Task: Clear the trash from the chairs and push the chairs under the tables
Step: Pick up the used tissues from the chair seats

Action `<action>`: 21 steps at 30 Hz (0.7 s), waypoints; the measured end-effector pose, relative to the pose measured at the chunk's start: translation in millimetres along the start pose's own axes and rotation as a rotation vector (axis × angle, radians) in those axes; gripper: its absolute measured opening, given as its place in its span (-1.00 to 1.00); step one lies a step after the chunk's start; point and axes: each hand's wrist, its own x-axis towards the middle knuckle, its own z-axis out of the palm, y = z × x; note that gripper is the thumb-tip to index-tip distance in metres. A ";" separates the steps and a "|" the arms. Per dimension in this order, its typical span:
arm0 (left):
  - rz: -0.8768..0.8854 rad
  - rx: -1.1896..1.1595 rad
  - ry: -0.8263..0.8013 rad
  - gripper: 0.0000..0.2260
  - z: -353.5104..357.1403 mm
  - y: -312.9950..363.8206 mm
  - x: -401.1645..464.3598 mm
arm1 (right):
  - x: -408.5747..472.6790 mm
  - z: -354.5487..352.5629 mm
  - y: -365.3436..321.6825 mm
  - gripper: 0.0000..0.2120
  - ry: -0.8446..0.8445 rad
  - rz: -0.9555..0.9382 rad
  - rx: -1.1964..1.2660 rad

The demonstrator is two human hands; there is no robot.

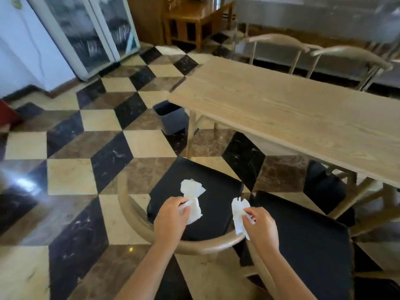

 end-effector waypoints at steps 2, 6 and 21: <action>-0.029 -0.016 0.018 -0.83 -27.8 -25.7 14.3 | -7.1 19.9 -29.1 -0.83 -0.018 0.004 0.016; -0.146 -0.101 -0.023 -0.88 -67.9 -61.9 36.7 | -16.5 49.0 -80.2 -0.88 -0.035 -0.025 0.069; -0.454 -0.391 -0.234 -0.84 -56.8 -83.0 160.8 | 58.5 102.4 -204.5 -0.81 0.033 -0.179 0.352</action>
